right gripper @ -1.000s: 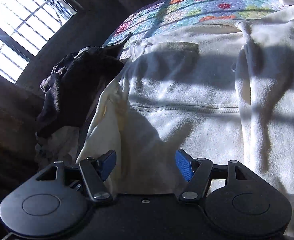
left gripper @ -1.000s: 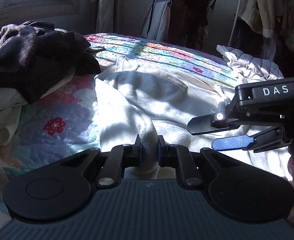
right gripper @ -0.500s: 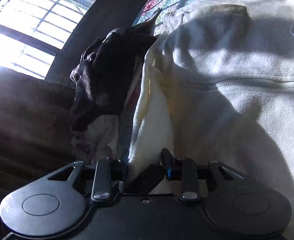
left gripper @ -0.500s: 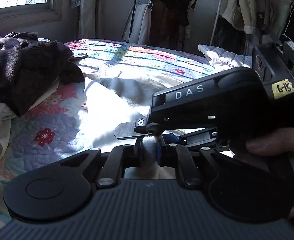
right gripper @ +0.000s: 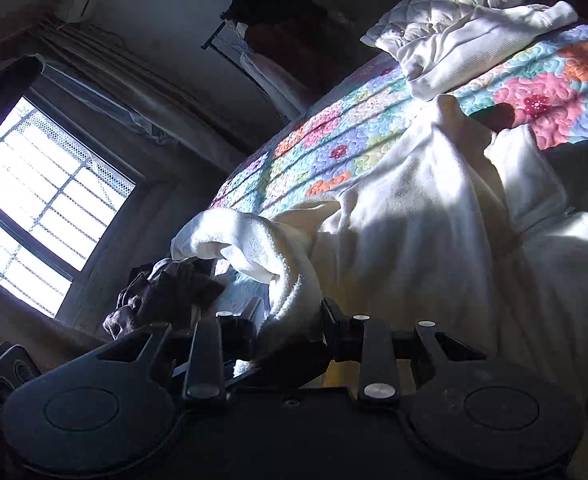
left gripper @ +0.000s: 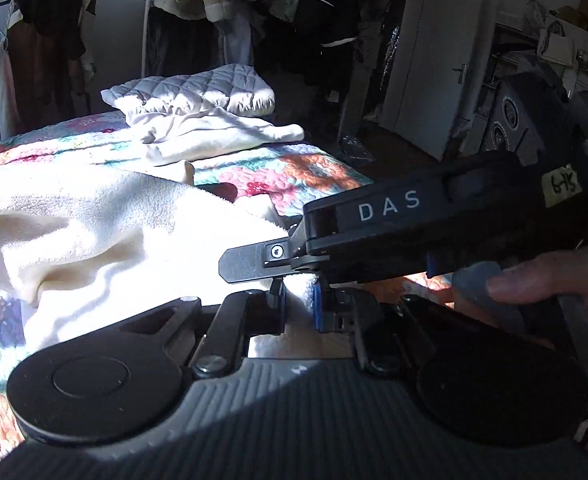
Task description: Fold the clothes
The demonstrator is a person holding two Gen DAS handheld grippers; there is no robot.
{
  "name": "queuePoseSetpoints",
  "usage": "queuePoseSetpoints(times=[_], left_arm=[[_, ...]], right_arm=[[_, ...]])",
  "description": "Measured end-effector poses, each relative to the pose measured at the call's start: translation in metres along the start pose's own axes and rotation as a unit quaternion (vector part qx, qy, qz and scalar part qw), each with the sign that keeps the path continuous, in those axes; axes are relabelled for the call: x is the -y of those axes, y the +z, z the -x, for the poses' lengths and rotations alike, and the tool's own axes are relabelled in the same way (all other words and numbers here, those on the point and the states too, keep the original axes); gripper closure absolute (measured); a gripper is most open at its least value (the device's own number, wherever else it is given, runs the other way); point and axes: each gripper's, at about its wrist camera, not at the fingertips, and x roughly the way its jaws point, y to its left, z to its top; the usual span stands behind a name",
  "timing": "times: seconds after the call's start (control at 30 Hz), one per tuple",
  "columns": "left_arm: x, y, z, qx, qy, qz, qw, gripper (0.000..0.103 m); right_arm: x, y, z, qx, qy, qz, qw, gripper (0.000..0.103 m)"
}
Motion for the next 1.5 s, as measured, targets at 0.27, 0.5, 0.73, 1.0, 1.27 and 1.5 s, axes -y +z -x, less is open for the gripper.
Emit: queuePoseSetpoints(times=[0.27,0.5,0.73,1.0,1.27,1.5], left_arm=[[0.022,-0.018,-0.049,-0.105,-0.061,-0.007,0.9926,0.070],[-0.010,-0.041,-0.050,-0.112,-0.051,0.036,0.9917,0.060],[-0.032,-0.069,-0.049,-0.131,-0.076,0.087,0.9846,0.055],[-0.041,-0.086,-0.046,-0.114,-0.069,0.120,0.9838,0.053],[-0.046,-0.092,-0.032,-0.098,-0.101,0.146,0.9792,0.048],[-0.034,-0.113,-0.067,-0.190,-0.034,0.105,0.9755,0.042]], right_arm=[[0.092,-0.035,-0.006,-0.039,-0.106,-0.038,0.993,0.087],[0.105,-0.045,-0.009,-0.038,-0.104,-0.064,0.992,0.074],[0.077,-0.064,-0.003,-0.101,-0.131,-0.039,0.985,0.059],[0.042,-0.080,-0.001,-0.067,-0.185,0.092,0.976,0.089],[0.010,-0.067,0.035,-0.054,-0.259,0.201,0.943,0.091],[0.071,-0.098,0.004,-0.106,-0.318,0.180,0.925,0.091]])
